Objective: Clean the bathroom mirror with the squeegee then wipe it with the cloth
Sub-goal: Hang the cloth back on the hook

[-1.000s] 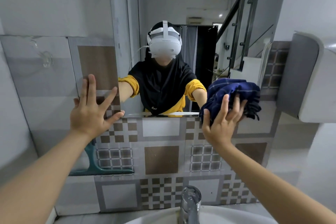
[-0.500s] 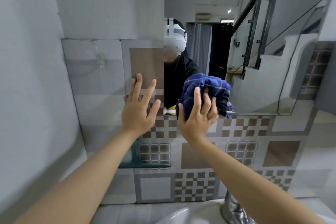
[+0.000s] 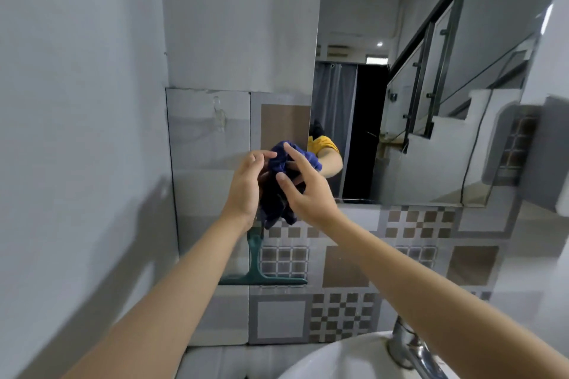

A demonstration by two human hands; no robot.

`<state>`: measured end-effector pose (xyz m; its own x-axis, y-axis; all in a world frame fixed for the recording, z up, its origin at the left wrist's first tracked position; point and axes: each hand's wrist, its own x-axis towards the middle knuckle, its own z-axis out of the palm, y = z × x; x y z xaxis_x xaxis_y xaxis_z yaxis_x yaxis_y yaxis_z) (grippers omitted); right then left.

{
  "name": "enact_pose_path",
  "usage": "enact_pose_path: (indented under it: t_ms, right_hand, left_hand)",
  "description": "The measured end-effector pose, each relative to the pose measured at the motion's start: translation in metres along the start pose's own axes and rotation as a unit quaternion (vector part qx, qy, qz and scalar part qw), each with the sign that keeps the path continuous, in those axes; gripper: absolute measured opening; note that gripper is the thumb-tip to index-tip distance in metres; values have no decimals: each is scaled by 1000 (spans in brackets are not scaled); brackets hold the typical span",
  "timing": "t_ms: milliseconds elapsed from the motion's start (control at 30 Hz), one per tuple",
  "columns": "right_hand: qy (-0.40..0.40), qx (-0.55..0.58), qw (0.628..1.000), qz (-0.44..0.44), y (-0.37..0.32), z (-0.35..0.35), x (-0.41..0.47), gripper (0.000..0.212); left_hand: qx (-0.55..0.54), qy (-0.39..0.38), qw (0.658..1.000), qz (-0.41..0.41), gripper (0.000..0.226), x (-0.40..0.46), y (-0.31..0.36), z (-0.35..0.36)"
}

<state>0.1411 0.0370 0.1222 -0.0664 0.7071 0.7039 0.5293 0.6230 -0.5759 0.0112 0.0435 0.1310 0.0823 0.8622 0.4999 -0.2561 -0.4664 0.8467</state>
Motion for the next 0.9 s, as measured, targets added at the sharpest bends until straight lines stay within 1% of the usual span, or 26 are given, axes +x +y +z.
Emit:
enact_pose_path:
  t_ms: [100,167,233,367,467,567,633,700,767,833,900]
  right_hand:
    - [-23,89,996,-4,-16,-10,0,48]
    - [-19,111,994,-4,-24,-12,3,42]
    - [-15,99,995,-9,-31,-14,5,41]
    - [-1,76,997,-22,-45,-17,9,40]
    - [-4,97,995,-25,-52,-17,9,36]
    - [-6,90,995,-32,-55,-13,10,33]
    - [-4,87,996,-31,-55,-10,13,32]
    - [7,68,997,-27,-55,-7,17,31]
    - [26,16,999,-25,-53,-4,23,34]
    - [26,-36,999,-30,-54,-3,30,35]
    - [16,-77,995,-64,-56,-2,39,36]
  left_hand:
    - [51,-12,998,19,15,-2,14,-11]
    - [93,-30,994,44,18,-5,21,-16]
    - [108,-30,992,61,24,-7,27,-20]
    - [131,4,988,87,25,-9,39,-29]
    - [140,22,986,90,29,-8,43,-38]
    - [151,41,984,90,40,-6,47,-41]
    - [154,42,983,89,41,-7,52,-40]
    - [153,42,983,88,41,-8,57,-39]
    - [152,59,983,83,40,-8,61,-41]
    - [165,89,979,84,30,-6,65,-46]
    - [218,109,962,124,16,-4,68,-52]
